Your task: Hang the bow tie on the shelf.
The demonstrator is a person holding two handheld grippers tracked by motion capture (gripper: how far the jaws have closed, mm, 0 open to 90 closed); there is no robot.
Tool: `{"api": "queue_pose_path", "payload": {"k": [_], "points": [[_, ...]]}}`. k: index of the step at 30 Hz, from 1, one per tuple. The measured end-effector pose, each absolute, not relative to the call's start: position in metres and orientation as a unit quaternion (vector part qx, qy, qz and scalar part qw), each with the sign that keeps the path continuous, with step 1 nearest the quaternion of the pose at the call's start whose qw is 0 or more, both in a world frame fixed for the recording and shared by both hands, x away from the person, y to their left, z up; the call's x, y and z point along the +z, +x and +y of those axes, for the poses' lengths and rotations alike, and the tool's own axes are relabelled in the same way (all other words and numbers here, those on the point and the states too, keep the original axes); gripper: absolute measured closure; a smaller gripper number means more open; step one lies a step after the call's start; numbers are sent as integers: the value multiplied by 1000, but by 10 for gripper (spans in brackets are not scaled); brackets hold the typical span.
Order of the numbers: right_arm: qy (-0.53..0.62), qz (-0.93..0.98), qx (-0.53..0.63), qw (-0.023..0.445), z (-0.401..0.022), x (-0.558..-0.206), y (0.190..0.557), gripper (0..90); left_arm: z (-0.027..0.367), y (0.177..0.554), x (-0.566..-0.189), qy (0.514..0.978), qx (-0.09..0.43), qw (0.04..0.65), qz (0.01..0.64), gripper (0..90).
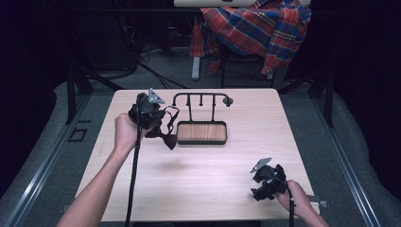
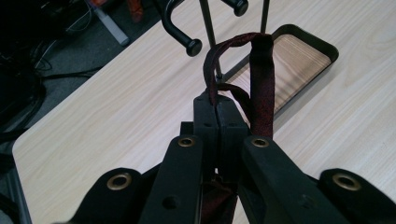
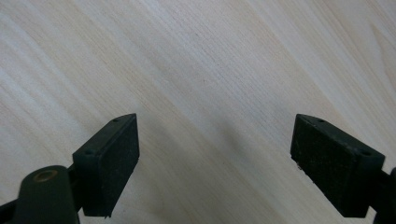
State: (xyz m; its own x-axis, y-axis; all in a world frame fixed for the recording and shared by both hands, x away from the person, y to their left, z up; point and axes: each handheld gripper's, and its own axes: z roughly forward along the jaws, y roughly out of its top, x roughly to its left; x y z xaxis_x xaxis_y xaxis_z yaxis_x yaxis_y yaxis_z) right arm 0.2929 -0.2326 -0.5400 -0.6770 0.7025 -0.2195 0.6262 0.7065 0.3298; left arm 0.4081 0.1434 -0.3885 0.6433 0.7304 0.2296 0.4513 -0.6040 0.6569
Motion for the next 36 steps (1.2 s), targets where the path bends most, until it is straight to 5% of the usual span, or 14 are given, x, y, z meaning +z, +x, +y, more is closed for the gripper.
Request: {"api": "queue_pose_path", "payload": {"k": [36], "points": [[369, 907, 116, 165, -234, -541, 294, 152, 124, 445, -388, 857, 251, 282, 352, 889]]}}
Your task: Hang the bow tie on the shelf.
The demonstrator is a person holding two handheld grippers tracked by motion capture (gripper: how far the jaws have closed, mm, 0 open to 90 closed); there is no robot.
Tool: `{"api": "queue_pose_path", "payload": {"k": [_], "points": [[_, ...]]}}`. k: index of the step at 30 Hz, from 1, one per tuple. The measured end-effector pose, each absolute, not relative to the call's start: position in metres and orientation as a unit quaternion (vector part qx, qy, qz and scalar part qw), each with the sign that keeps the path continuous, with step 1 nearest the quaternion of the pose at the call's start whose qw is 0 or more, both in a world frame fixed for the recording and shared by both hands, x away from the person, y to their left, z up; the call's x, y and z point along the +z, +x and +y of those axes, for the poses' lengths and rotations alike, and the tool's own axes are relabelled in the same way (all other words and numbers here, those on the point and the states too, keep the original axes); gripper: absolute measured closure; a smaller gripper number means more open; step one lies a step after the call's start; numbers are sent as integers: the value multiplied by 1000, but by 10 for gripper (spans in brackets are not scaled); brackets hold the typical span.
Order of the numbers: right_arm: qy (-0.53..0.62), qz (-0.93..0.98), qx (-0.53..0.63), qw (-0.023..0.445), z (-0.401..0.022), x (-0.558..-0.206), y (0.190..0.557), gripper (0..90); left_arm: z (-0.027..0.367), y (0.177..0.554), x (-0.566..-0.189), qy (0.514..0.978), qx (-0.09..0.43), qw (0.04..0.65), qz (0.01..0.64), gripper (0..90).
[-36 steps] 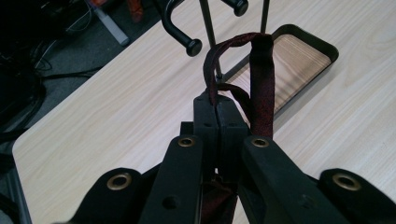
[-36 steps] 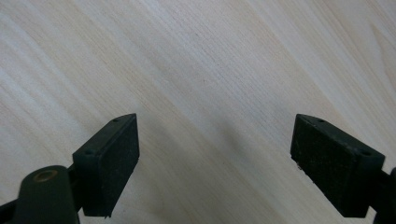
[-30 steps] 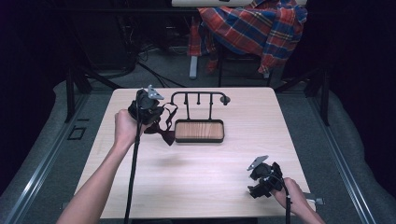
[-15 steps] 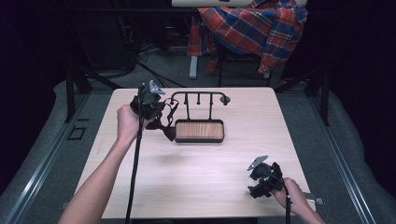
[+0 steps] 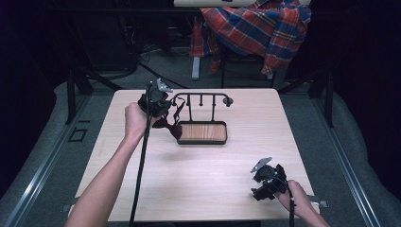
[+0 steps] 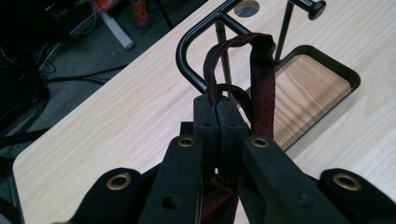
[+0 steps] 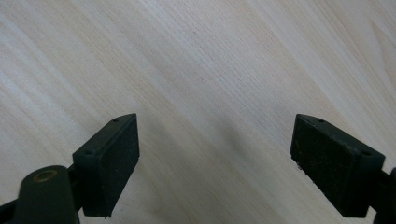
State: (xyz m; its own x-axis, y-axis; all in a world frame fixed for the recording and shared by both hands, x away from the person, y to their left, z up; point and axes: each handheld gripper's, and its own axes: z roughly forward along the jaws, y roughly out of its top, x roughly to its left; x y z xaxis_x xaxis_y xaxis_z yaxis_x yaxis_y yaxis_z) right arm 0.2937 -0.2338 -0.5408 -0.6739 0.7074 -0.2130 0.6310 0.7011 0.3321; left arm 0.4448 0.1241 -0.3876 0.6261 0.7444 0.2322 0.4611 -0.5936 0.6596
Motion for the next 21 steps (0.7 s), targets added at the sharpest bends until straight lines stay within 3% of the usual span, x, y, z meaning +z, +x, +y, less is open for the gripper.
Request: {"api": "queue_pose_path", "payload": {"k": [21], "points": [[370, 907, 120, 162, -234, -541, 294, 153, 127, 468, -402, 848, 263, 255, 383, 886]]}}
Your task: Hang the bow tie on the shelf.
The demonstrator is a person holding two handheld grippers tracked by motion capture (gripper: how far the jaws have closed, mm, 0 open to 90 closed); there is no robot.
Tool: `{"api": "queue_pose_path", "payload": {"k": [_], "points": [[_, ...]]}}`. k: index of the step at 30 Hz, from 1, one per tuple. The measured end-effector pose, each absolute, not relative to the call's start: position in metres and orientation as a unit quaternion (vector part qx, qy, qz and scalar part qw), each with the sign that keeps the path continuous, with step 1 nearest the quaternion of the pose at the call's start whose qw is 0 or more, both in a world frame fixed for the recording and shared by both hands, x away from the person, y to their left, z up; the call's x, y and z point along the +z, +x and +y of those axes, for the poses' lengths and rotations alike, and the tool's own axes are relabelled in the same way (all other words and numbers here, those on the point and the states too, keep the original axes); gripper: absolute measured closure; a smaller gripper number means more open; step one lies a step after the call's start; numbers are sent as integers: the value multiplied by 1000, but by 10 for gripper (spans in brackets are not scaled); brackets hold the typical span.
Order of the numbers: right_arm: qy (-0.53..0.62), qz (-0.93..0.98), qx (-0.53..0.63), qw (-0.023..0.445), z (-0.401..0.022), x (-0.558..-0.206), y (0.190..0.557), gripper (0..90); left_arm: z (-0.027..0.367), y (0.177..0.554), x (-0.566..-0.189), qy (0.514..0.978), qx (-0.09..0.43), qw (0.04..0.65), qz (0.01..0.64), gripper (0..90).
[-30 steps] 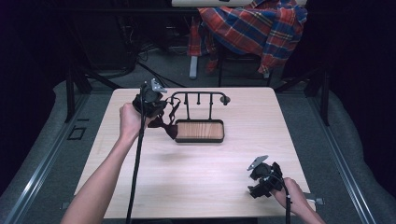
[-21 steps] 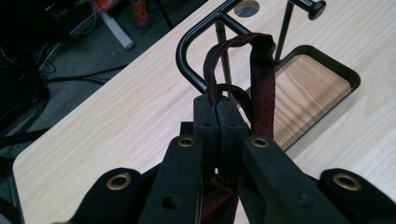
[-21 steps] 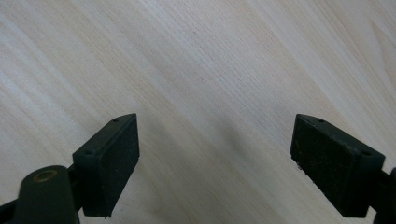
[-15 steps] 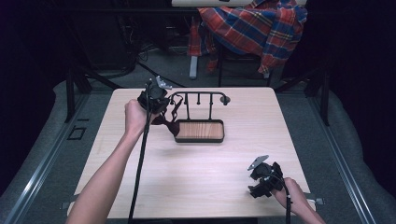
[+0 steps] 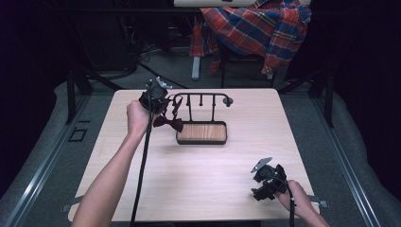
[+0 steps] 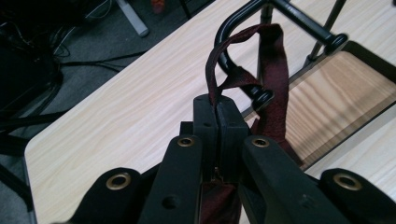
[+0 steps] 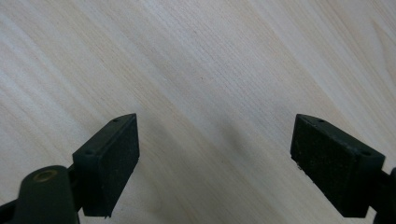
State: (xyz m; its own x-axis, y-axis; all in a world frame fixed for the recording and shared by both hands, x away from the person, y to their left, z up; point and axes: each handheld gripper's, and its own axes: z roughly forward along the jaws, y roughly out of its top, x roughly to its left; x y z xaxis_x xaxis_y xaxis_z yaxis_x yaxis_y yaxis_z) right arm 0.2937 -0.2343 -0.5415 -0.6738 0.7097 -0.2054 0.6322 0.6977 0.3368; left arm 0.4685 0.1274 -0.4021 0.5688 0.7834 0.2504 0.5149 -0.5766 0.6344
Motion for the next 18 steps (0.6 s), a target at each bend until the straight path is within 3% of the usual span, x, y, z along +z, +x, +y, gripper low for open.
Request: {"api": "queue_pose_path", "payload": {"k": [18], "points": [[367, 909, 113, 164, -234, -541, 293, 152, 122, 480, -420, 847, 268, 241, 391, 882]]}}
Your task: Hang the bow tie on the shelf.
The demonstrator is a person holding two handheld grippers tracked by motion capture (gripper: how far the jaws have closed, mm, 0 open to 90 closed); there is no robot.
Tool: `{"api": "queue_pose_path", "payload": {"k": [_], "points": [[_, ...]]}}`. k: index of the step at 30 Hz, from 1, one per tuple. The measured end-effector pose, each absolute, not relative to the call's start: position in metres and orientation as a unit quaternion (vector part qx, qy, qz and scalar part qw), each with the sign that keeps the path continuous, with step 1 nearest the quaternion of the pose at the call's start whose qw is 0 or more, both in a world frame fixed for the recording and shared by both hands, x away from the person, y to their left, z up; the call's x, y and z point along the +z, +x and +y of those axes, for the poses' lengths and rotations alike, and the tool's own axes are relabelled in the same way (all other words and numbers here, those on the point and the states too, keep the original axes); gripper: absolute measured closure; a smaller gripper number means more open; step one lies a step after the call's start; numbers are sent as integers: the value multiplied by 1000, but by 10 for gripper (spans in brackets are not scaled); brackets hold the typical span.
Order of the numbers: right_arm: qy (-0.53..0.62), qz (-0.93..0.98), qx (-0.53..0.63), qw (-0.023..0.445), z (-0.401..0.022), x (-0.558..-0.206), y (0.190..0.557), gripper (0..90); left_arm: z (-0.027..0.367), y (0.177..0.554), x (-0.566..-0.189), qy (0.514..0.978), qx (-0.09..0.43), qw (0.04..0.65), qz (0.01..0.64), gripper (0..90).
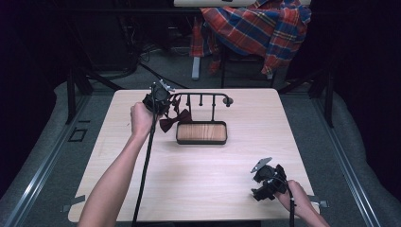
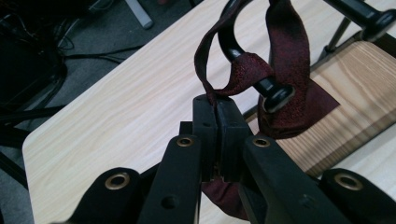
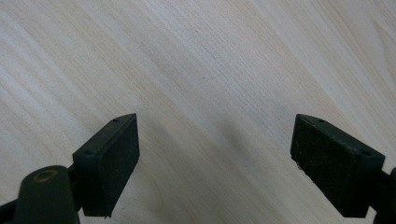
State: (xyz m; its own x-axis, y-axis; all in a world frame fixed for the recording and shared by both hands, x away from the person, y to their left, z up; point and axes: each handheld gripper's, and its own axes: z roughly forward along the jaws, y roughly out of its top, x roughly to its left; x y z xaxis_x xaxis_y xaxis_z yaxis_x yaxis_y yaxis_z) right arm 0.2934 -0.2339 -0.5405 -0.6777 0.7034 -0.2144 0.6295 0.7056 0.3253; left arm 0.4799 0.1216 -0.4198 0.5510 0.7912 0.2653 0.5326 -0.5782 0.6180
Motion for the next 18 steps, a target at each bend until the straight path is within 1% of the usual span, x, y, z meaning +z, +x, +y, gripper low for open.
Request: {"api": "queue_pose_path", "payload": {"k": [9, 11, 18], "points": [[367, 909, 113, 163, -234, -541, 294, 152, 124, 482, -423, 840, 270, 250, 399, 869], [364, 910, 108, 165, -234, -540, 294, 152, 125, 482, -424, 841, 267, 249, 399, 855], [367, 909, 113, 161, -233, -541, 293, 152, 124, 481, -435, 847, 266, 240, 394, 859]]}}
